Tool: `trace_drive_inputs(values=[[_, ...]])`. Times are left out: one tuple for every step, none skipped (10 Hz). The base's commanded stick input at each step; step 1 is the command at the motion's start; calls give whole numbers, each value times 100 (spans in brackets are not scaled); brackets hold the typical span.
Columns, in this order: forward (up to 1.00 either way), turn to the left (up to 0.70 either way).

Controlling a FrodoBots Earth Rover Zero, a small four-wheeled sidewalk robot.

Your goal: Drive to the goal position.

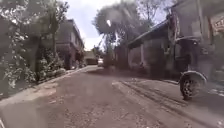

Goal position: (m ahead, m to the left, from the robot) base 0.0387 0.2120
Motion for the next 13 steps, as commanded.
trace_drive_inputs(values=[[70, 20], [70, 0], [70, 0], [70, 0], [70, 0], [70, 0], [70, 0], [70, 0], [70, 0], [70, 0], [70, 0], [70, 0], [70, 0]])
